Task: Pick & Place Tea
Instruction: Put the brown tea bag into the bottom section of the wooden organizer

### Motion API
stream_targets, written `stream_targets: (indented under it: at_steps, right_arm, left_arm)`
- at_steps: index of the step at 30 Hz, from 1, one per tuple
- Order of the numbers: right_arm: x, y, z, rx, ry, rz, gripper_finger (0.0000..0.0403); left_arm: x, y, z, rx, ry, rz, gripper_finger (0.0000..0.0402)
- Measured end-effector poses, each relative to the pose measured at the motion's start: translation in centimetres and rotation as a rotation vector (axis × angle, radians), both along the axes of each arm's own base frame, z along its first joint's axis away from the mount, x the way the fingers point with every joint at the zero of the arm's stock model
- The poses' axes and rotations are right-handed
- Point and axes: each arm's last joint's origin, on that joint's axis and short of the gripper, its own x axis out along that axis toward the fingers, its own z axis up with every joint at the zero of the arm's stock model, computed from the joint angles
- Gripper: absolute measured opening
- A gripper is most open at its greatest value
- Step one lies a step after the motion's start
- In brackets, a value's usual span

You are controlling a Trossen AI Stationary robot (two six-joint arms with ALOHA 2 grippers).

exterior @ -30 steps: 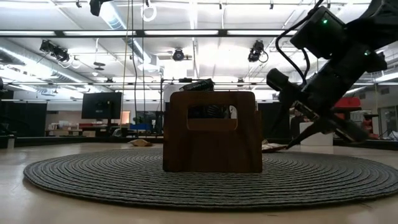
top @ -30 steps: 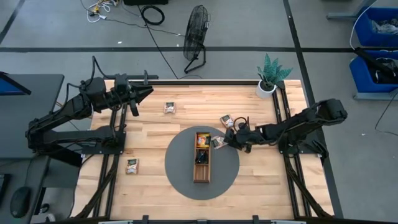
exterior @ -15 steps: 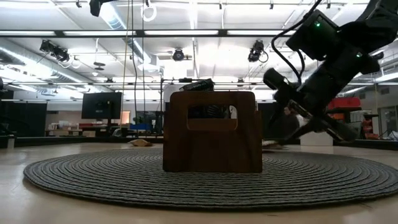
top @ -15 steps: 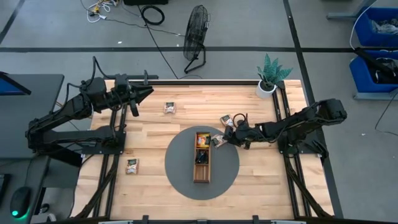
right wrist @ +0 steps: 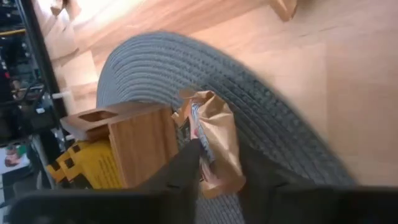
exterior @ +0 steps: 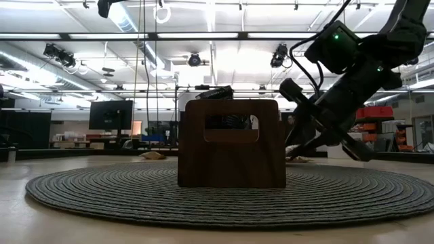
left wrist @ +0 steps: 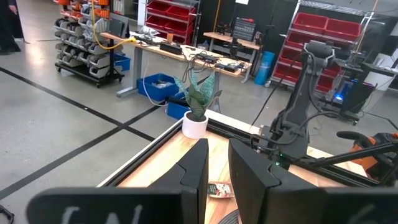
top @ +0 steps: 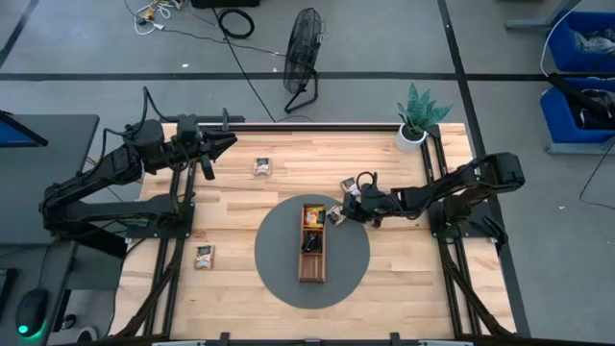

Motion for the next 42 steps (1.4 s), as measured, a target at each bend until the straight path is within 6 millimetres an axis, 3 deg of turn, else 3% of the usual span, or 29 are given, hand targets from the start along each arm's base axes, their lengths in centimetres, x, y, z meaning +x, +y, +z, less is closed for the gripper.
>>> stream_targets:
  at_steps: [5, 7, 13, 29, 35, 42]
  right_arm:
    - [0.0, -0.1, 0.2, -0.015, -0.01, -0.018, 0.0024]
    - [0.0, -0.1, 0.4, -0.033, -0.015, -0.007, 0.0011]
    - [-0.3, 0.0, 1.8, -0.05, -0.058, 0.026, 0.001]
    - [-3.7, 0.0, 8.8, -0.199, -0.145, 0.077, 0.0002]
    - [-3.0, 0.1, 13.1, -0.326, -0.177, 0.223, 0.0002]
    - [-2.3, 0.5, 17.2, -0.387, -0.176, 0.448, 0.0001]
  left_arm:
    - [0.0, 0.0, 0.0, -0.001, -0.001, 0.0, 0.0064]
    - [0.0, 0.0, 0.0, -0.001, -0.001, 0.0, 0.0064]
    - [0.0, 0.0, 0.0, -0.031, -0.015, 0.002, 0.0064]
    - [0.7, 0.2, -0.3, -0.163, -0.046, -0.007, 0.0064]
    - [2.3, 0.4, -1.0, -0.321, -0.028, -0.113, 0.0064]
    - [5.8, 0.9, -3.1, -0.633, 0.06, -0.265, 0.0064]
